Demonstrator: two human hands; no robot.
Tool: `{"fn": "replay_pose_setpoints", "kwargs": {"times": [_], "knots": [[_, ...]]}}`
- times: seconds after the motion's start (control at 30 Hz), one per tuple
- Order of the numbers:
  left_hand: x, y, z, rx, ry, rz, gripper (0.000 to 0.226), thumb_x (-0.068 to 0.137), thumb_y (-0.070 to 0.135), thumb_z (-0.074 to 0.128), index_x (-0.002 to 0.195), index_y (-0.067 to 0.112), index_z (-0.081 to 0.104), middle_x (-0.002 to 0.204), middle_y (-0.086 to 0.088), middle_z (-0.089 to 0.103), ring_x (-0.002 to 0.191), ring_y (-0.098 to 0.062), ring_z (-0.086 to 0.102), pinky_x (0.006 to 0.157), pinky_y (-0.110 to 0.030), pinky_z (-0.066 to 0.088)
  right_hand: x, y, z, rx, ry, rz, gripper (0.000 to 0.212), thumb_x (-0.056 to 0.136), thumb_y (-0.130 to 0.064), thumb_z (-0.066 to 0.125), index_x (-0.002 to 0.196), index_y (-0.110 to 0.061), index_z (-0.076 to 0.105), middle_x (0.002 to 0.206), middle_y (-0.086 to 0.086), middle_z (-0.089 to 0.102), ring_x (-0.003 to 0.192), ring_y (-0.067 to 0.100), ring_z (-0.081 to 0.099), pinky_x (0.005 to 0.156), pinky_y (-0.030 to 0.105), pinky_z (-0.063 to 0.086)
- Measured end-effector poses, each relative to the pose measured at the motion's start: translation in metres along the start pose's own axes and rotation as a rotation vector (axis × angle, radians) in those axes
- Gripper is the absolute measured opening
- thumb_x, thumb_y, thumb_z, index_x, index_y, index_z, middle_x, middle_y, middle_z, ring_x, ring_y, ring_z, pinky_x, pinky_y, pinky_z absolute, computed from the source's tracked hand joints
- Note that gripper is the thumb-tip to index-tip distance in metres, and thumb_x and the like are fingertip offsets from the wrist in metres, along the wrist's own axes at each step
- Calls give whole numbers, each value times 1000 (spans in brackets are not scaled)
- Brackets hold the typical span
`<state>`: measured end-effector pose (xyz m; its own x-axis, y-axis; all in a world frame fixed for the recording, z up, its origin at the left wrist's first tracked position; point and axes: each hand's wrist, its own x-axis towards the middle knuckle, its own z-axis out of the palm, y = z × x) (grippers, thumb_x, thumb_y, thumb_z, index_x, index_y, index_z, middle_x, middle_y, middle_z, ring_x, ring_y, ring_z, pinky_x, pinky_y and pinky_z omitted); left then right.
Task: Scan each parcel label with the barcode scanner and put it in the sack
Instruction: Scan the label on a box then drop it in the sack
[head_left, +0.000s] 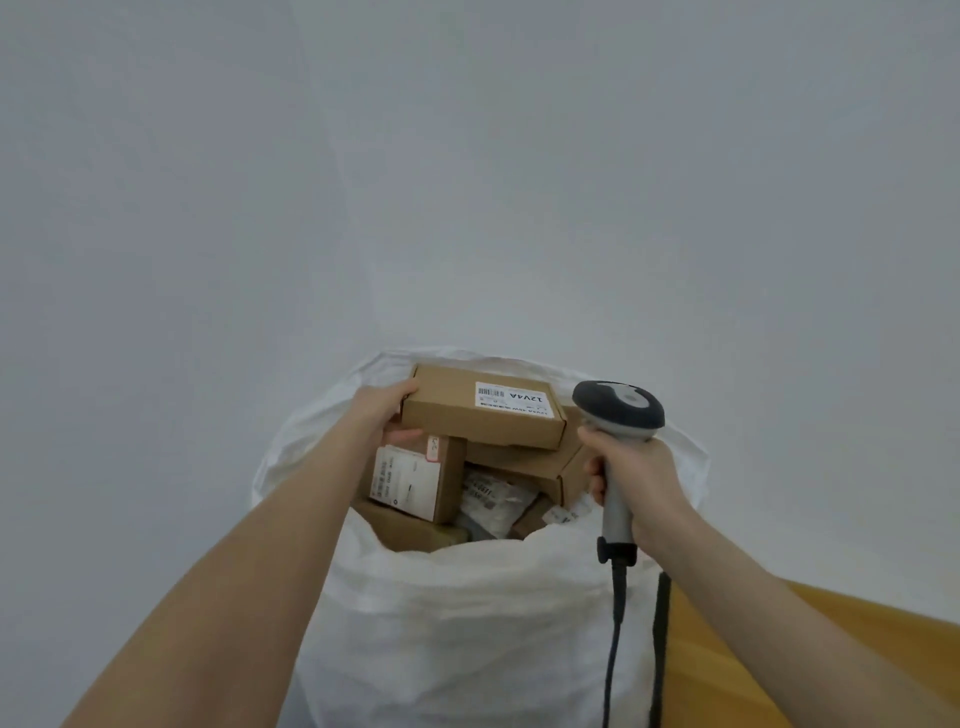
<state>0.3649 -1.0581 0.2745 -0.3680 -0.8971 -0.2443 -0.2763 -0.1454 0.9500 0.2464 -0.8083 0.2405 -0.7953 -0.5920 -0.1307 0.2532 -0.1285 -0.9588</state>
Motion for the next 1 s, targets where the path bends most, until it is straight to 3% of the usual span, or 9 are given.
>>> {"fn": "replay_pose_setpoints", "kwargs": {"times": [0.1, 0.17, 0.23, 0.3, 0.4, 0.5, 0.7, 1.0], "knots": [[35, 5, 11, 172, 46, 143, 23, 91, 31, 61, 83, 10, 57, 94, -11, 60, 71, -21, 59, 44, -27, 55, 10, 7, 13, -7, 64, -16, 20, 86, -14, 69, 71, -5, 58, 54, 9, 55, 42, 16, 46, 47, 27, 41], [53, 2, 14, 575, 92, 304, 29, 96, 35, 51, 101, 10, 64, 109, -11, 64, 86, -26, 62, 67, -31, 54, 14, 11, 19, -17, 93, -14, 20, 87, -14, 69, 72, -4, 59, 55, 10, 55, 44, 17, 46, 49, 28, 42], [65, -2, 18, 799, 63, 424, 29, 98, 33, 45, 110, 15, 65, 121, -10, 64, 102, -27, 60, 88, -35, 47, 16, 14, 23, -17, 113, -2, 17, 87, -14, 69, 75, -5, 60, 56, 9, 56, 45, 16, 47, 49, 28, 43], [69, -3, 27, 871, -18, 494, 29, 99, 29, 42, 94, 13, 66, 114, -13, 67, 98, -28, 60, 87, -36, 47, 18, 15, 23, -13, 127, 11, 14, 87, -14, 69, 79, -5, 61, 57, 8, 57, 45, 15, 48, 48, 26, 43], [65, 2, 51, 984, 20, 650, 32, 97, 30, 44, 113, 14, 66, 122, -11, 60, 112, -30, 55, 93, -40, 46, 15, 16, 22, -1, 142, 43, 14, 87, -16, 70, 83, -4, 63, 58, 8, 58, 44, 14, 48, 48, 26, 44], [48, 8, 85, 979, 5, 804, 37, 98, 31, 47, 131, 17, 55, 137, -9, 46, 125, -28, 45, 99, -40, 41, 6, 13, 11, 22, 177, 58, 14, 87, -16, 69, 84, -4, 63, 56, 7, 59, 44, 14, 48, 47, 25, 44], [-26, 4, 171, 940, -140, 1109, 38, 96, 20, 47, 134, 16, 49, 136, -6, 44, 125, -22, 42, 87, -35, 43, -30, 11, -49, 99, 311, 74, 13, 87, -15, 69, 93, -6, 62, 57, 6, 58, 46, 14, 48, 48, 25, 44], [-190, -74, 331, 1014, -443, 1191, 43, 96, 16, 46, 139, 16, 42, 139, -3, 41, 126, -20, 41, 86, -33, 44, -118, 21, -219, 222, 556, 125, 10, 88, -14, 67, 87, -8, 58, 56, 5, 55, 46, 14, 47, 47, 25, 43]]}}
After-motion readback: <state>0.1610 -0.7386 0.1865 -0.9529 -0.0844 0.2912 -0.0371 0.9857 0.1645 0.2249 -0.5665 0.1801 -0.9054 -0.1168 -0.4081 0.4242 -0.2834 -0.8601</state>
